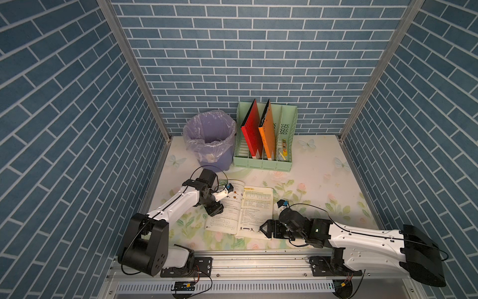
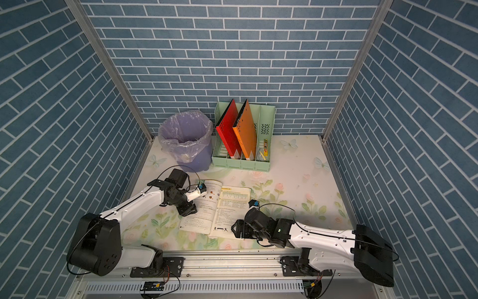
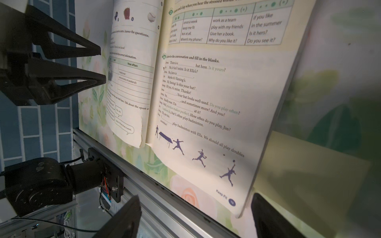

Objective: Peel off the used sticky note
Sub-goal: Turn the page of the book at the center of the board.

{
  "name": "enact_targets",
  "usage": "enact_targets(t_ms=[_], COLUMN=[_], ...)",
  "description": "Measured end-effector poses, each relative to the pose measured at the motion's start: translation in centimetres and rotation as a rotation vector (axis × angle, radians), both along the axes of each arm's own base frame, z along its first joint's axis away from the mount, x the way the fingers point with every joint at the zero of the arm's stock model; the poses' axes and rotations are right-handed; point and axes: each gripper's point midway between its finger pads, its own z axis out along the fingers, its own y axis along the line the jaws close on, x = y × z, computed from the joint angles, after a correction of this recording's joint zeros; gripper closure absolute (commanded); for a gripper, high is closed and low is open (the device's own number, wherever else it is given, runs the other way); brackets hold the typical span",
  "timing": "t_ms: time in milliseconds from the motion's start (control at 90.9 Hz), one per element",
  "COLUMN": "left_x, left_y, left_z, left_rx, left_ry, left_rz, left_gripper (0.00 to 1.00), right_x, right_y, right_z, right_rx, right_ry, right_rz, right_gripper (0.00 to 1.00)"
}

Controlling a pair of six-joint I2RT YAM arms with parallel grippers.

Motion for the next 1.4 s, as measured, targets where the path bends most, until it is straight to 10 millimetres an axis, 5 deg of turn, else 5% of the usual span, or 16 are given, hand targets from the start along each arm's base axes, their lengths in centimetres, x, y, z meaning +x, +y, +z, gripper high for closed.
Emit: enact_targets(t_ms=[253,649,1133,1397], left_x=[-0.7,-0.7,-0.9,-1.0], left_y=[0.2,0.0,-0.1,-0.1], left_z=[-1.8,-2.1,-2.3,-2.3], left_rx=[0.052,0.063,0.069,0.07], left_ry=[0.016,0.015,0.028,0.03], left_rz=[-0.022,-0.035,-0.044,-0.047], left_gripper=[0.45,0.46,0.48,0.48], right_x=[0.8,0.8,0.9,1.3], right_y=[-0.4,-0.9,0.8,1.9], right_z=[-1.3,-3.2,-3.0,-1.3], right_rx=[0.013,0.026,0.056,0.07], right_ry=[0.018,0.046,0.076,0.049], right_rz=[-0.05,-0.074,-0.047,-0.025], right_gripper=[0.19,0.21,0.26,0.26])
